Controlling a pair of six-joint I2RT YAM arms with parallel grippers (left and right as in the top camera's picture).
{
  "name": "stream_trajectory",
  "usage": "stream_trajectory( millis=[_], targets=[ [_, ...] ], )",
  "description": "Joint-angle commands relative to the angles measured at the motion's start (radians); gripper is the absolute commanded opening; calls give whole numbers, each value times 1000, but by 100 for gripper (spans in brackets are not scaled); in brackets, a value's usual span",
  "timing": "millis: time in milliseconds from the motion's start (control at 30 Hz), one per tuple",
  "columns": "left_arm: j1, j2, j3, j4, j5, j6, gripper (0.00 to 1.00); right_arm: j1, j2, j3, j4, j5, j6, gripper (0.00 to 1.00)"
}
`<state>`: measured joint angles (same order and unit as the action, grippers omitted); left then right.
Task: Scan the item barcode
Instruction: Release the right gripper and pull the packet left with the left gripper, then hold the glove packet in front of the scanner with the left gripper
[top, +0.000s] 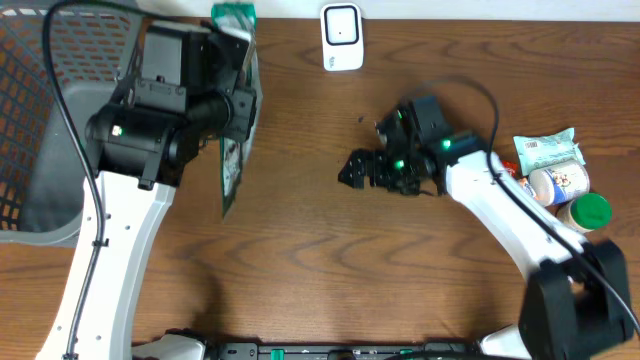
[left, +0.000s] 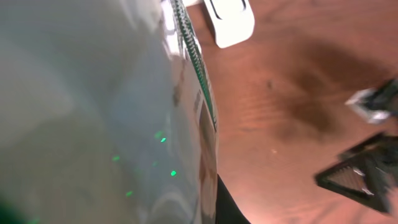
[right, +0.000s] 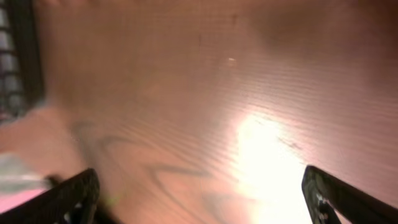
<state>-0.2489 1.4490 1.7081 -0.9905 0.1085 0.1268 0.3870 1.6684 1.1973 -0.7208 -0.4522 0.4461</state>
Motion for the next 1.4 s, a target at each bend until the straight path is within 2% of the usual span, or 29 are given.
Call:
stream_trajectory(
  millis=[0,100,267,400,700,833,1133,1367],
  targets=[
    [-27,60,80,-26,-121,5,7,40,-60,180,-175,393,-93,99],
    [-56,105,83,-15,-121,69,8,24,-60,266,-296,465,-93,99],
    [-112,207,83,6,-183,203,7,-61,-60,337,-376,469,-104,99],
    [-163,302,83,107,-339,296,7,-164,-60,388,-397,470,-138,99],
    [-218,441,83,335,-370,530,7,-348,-60,392,-391,470,-185,99],
    [-224,470,83,397,-422,598,7,-375,-60,392,-391,470,-186,99],
    [-224,536,83,613,-424,743,7,-372,-60,392,-391,470,-185,99],
    [-217,701,83,850,-439,876,7,-372,-60,392,-391,470,-185,99]
  ],
)
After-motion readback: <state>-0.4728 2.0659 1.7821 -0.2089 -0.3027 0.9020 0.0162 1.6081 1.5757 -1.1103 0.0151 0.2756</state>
